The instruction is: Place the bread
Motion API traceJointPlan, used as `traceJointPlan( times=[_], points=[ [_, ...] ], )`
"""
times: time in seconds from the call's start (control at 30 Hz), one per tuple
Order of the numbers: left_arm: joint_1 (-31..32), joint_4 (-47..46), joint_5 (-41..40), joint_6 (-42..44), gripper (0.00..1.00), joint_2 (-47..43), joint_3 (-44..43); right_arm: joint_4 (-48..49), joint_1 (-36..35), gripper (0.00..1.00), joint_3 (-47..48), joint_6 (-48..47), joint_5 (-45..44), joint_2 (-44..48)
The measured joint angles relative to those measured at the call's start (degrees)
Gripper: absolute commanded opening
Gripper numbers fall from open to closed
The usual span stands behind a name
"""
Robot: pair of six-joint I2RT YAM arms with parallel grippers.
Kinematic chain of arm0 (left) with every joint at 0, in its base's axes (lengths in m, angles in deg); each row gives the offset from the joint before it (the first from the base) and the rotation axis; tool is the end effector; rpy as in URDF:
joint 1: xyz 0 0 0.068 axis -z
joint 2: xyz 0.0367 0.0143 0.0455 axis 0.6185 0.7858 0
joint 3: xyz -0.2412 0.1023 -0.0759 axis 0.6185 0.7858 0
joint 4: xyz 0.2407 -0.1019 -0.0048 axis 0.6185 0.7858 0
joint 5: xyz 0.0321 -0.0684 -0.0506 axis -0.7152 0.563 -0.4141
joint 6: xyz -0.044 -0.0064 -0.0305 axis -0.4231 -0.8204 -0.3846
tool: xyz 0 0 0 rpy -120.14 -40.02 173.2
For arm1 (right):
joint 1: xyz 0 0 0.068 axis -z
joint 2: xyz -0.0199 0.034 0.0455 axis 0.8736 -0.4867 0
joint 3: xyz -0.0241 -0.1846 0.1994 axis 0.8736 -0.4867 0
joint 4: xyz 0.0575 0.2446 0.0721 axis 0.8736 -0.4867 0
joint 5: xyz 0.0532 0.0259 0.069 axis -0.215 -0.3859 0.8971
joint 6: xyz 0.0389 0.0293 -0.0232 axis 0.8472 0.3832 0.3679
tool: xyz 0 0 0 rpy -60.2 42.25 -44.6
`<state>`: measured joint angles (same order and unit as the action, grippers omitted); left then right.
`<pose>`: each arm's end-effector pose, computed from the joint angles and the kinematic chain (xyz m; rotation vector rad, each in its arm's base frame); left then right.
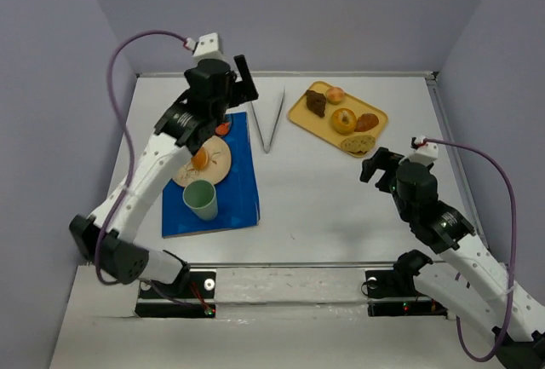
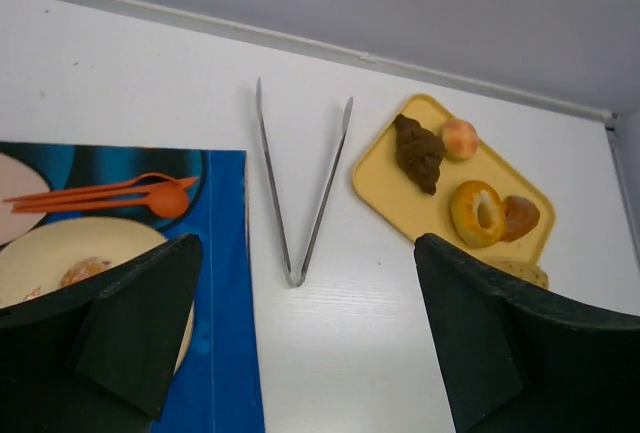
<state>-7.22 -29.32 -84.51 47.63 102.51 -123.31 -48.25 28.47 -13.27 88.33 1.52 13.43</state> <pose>0.2992 -0.1657 0.4332 -0.1139 1.8348 -0.3533 0.1313 0.0611 0.3012 0.3128 1.8702 0.1869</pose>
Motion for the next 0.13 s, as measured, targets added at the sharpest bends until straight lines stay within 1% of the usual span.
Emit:
traceJointPlan(
  times=[0.03, 0.13],
  points=[
    [-0.1, -0.3, -1.6, -1.6, 0.99, -6.6, 4.2, 0.0, 0.0, 1.00, 0.0, 0.0, 0.0, 0.0],
    [-0.4, 0.7, -4.0, -4.2, 0.99, -15.5, 11.1, 0.0, 0.0, 1.00, 0.0, 0.0, -0.3, 0.0]
  ],
)
